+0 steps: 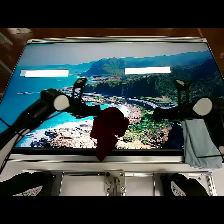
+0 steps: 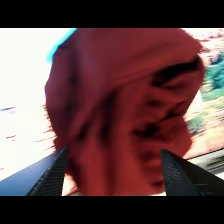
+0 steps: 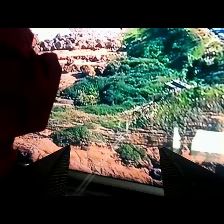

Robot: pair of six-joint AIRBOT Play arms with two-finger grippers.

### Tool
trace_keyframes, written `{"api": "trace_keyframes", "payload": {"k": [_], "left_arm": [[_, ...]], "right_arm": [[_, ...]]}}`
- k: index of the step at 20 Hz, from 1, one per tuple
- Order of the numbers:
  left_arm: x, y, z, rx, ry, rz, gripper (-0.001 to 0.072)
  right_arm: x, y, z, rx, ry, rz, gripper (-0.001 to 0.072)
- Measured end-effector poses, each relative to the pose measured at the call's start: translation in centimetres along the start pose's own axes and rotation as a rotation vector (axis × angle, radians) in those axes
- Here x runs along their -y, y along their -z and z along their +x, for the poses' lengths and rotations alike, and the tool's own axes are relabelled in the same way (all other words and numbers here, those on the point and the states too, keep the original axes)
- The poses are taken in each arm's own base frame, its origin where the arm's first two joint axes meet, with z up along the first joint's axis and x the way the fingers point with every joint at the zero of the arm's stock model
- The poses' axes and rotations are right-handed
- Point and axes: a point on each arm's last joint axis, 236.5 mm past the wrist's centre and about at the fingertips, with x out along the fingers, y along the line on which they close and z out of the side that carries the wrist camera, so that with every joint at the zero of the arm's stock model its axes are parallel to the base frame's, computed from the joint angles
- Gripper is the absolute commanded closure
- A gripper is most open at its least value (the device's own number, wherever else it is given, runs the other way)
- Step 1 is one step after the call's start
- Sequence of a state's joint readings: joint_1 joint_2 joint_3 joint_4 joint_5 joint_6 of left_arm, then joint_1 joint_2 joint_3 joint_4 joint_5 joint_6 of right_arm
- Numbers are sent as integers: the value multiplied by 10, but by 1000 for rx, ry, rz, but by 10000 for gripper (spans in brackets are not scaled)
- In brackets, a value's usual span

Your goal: Fold the shirts.

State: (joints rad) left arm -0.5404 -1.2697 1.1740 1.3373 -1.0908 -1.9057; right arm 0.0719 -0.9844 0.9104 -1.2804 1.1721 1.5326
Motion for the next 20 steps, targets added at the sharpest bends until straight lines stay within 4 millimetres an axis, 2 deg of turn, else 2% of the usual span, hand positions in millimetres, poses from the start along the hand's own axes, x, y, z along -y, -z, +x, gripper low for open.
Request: {"api": "trace_keyframes", "payload": {"k": [2, 4, 6, 9, 11, 13, 17, 18, 19, 20], "left_arm": [[-24, 6, -18, -34, -28, 0, 35], [-43, 31, -28, -106, -50, 3, 36], [-51, 56, -26, -159, -45, 1, 38], [-42, 92, -1, -206, 17, -13, 37], [-36, 104, 21, -200, 56, -36, 38], [-28, 102, 40, -163, 98, -79, 44], [-17, 84, 68, -81, 168, -169, 61], [-15, 81, 73, -69, 178, -183, 154], [-14, 78, 77, -57, 185, -195, 350], [-15, 74, 81, -44, 188, -205, 530]], "right_arm": [[-4, 1, 26, -42, -44, 18, 29], [-12, 5, 52, -98, -108, 29, 30], [-26, 12, 76, -164, -198, 42, 30], [-47, 24, 102, -250, -329, 65, 29], [-55, 33, 110, -302, -387, 77, 30], [-61, 39, 114, -334, -425, 83, 30], [-66, 43, 116, -358, -458, 98, 43], [-66, 42, 117, -358, -459, 103, 122], [-66, 41, 118, -355, -458, 113, 153], [-66, 39, 119, -348, -455, 123, 153]]}}
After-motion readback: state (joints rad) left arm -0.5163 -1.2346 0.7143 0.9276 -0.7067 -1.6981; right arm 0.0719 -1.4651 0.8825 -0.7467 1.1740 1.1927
